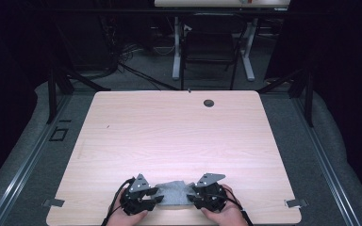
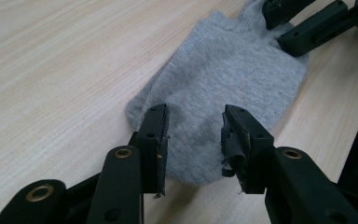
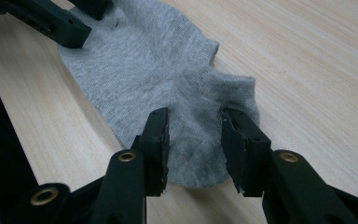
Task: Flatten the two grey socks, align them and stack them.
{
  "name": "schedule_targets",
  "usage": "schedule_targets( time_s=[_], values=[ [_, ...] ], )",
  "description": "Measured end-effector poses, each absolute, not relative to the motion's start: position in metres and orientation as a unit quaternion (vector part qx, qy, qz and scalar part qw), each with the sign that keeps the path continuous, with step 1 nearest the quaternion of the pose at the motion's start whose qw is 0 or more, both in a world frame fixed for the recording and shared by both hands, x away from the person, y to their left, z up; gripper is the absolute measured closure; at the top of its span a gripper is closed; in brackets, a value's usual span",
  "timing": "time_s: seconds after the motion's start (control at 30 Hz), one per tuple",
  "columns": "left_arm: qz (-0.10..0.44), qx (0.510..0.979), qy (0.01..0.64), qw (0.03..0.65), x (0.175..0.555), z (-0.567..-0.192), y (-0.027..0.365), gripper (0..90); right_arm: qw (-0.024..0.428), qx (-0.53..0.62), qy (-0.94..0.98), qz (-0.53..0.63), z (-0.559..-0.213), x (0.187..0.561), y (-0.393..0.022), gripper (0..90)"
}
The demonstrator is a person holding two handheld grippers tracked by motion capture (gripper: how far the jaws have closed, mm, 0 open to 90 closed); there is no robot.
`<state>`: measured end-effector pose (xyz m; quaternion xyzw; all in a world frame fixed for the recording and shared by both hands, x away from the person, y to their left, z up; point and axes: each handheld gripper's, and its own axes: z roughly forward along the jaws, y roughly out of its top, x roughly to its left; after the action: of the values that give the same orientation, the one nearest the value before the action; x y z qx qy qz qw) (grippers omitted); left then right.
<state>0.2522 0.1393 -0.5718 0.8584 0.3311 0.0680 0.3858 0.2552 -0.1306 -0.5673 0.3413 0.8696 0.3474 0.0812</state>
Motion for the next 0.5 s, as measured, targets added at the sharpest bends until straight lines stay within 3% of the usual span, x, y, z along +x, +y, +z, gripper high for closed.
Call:
schedule_targets(
  time_s=[0.5],
  values=[
    [0.079, 0.853, 0.336, 0.39, 0.2584, -0.5753, 0.1388, 60.7, 0.08, 0.35, 0.866, 0.346, -0.5689, 0.2607, -0.1313, 63.3]
  ],
)
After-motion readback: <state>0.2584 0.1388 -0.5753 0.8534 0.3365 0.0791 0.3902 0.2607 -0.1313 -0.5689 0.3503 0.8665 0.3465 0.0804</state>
